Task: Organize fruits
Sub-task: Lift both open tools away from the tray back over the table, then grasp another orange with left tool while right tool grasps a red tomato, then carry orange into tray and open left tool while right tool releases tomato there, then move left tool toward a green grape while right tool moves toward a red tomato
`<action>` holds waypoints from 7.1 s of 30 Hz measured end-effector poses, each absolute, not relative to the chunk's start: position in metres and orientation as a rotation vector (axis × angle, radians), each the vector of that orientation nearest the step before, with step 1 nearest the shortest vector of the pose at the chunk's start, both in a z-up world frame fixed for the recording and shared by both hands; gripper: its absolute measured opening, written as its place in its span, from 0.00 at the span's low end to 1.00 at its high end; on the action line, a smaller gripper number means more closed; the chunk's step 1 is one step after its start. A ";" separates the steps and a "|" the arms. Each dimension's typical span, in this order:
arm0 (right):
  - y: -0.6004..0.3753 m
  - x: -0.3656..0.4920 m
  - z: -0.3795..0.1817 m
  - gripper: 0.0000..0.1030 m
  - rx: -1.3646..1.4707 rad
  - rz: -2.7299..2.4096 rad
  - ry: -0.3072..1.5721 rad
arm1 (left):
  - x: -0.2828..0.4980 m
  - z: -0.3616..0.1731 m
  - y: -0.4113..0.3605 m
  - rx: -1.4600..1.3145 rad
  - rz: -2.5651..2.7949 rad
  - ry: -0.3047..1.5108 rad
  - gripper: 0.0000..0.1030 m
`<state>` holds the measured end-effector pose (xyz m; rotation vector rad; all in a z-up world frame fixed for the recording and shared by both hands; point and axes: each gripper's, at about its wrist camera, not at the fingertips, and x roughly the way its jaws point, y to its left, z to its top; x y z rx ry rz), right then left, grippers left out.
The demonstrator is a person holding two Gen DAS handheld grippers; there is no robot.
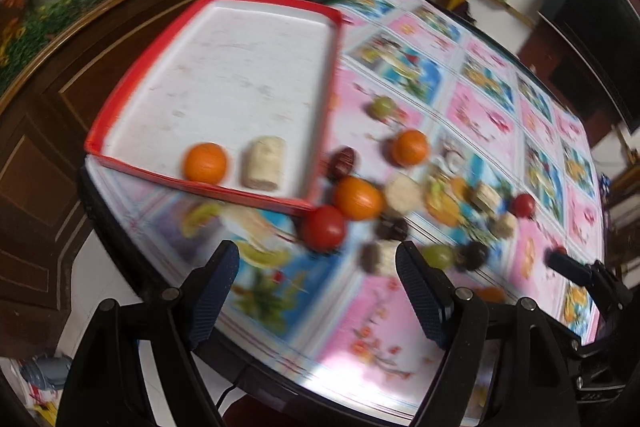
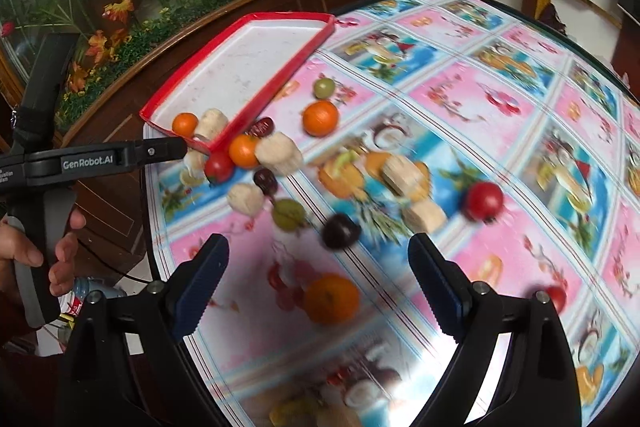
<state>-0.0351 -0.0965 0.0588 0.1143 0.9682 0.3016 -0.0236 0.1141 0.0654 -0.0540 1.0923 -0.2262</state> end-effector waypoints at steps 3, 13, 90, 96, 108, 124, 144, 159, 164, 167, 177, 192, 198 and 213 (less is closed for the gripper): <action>-0.107 -0.045 0.057 0.89 0.126 0.281 0.970 | -0.033 0.065 0.094 -0.018 -0.281 1.095 0.78; -0.155 -0.073 0.052 0.89 0.167 0.163 0.979 | -0.063 0.054 0.028 0.110 -0.464 1.131 0.78; -0.095 0.034 0.074 0.37 0.056 0.314 0.950 | 0.021 0.077 0.108 -0.072 -0.320 1.088 0.32; -0.070 0.054 0.077 0.37 0.041 0.357 0.947 | 0.038 0.078 0.127 -0.089 -0.293 1.085 0.32; -0.026 0.099 0.079 0.37 0.016 0.418 0.946 | 0.078 0.074 0.164 -0.118 -0.231 1.082 0.32; 0.023 0.174 0.059 0.37 -0.024 0.454 0.991 | 0.115 0.044 0.191 -0.144 -0.182 1.122 0.32; 0.065 0.199 0.029 0.38 -0.103 0.463 1.062 | 0.126 0.033 0.203 -0.149 -0.172 1.120 0.33; 0.049 0.190 0.038 0.54 -0.068 0.425 1.024 | 0.118 0.038 0.208 -0.183 -0.121 1.106 0.69; 0.038 0.180 0.052 0.62 -0.043 0.415 0.984 | 0.109 0.047 0.201 -0.145 -0.116 1.081 0.74; 0.029 0.169 0.060 0.68 -0.033 0.408 0.961 | 0.102 0.054 0.194 -0.109 -0.111 1.060 0.76; -0.009 0.131 0.070 0.85 0.038 0.326 0.943 | 0.074 0.071 0.165 -0.012 -0.132 1.013 0.77; -0.081 0.062 0.071 0.85 0.069 0.234 0.930 | 0.026 0.078 0.109 0.037 -0.218 1.003 0.77; -0.112 0.032 0.072 0.85 0.059 0.200 0.924 | 0.006 0.078 0.092 0.049 -0.245 1.007 0.77; -0.178 -0.029 0.052 0.85 0.086 0.109 0.955 | -0.039 0.052 0.039 0.091 -0.360 1.095 0.77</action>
